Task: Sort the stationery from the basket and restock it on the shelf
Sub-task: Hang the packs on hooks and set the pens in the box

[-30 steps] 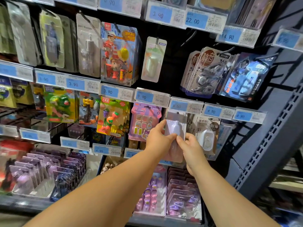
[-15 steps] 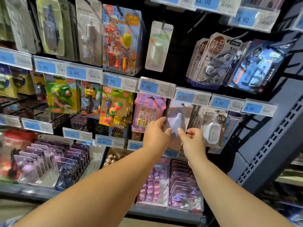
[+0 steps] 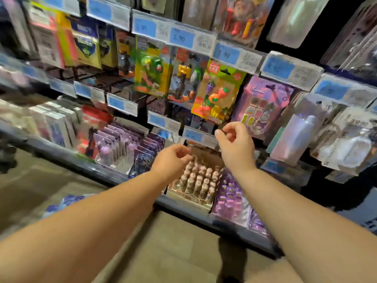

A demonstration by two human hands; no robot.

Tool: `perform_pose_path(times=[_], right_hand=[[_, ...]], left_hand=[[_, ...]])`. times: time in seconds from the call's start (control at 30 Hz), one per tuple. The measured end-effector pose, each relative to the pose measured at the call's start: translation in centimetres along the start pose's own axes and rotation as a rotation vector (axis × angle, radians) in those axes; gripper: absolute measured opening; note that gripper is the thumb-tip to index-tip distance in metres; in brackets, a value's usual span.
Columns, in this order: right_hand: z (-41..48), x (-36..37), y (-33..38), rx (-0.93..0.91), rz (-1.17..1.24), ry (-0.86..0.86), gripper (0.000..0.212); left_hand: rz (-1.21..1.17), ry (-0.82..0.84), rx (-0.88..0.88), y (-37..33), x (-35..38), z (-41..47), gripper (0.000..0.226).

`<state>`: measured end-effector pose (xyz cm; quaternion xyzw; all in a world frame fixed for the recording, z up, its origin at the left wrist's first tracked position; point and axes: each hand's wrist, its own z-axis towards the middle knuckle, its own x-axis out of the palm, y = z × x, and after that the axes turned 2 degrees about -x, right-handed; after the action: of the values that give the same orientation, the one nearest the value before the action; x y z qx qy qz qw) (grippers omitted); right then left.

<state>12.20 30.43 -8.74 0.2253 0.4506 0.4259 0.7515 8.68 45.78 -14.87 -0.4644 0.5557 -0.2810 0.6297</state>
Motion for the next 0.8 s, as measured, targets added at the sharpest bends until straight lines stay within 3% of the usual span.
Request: perform_pose_path(times=[0.23, 0.37, 0.57, 0.63, 0.73, 0.8], right_hand=[[-2.7, 14.5, 1.6, 0.138, -0.01, 0.663, 0.015], [-6.3, 22.5, 1.3, 0.237, -0.128, 1.002, 0.019], [-12.8, 30.6, 0.2, 0.379, -0.243, 1.295, 0.019], [-15.2, 33.2, -1.0, 0.528, -0.251, 1.36, 0.016], [-18.6, 36.6, -2.5, 0.883, -0.155, 1.279, 0.017], [-20.7, 38.6, -3.5, 1.028, -0.098, 1.226, 0.018]], left_hand=[[0.224, -0.118, -0.349, 14.5, -10.1, -1.2, 0.015], [0.344, -0.07, -0.563, 21.7, -15.6, -3.2, 0.018], [0.509, 0.065, -0.737, 28.7, -21.9, -4.3, 0.033], [0.513, 0.13, -0.784, 31.3, -22.0, -4.5, 0.036], [0.454, 0.178, -0.888, 34.4, -21.4, -4.9, 0.028], [0.481, 0.216, -0.974, 36.3, -21.2, -4.7, 0.046]])
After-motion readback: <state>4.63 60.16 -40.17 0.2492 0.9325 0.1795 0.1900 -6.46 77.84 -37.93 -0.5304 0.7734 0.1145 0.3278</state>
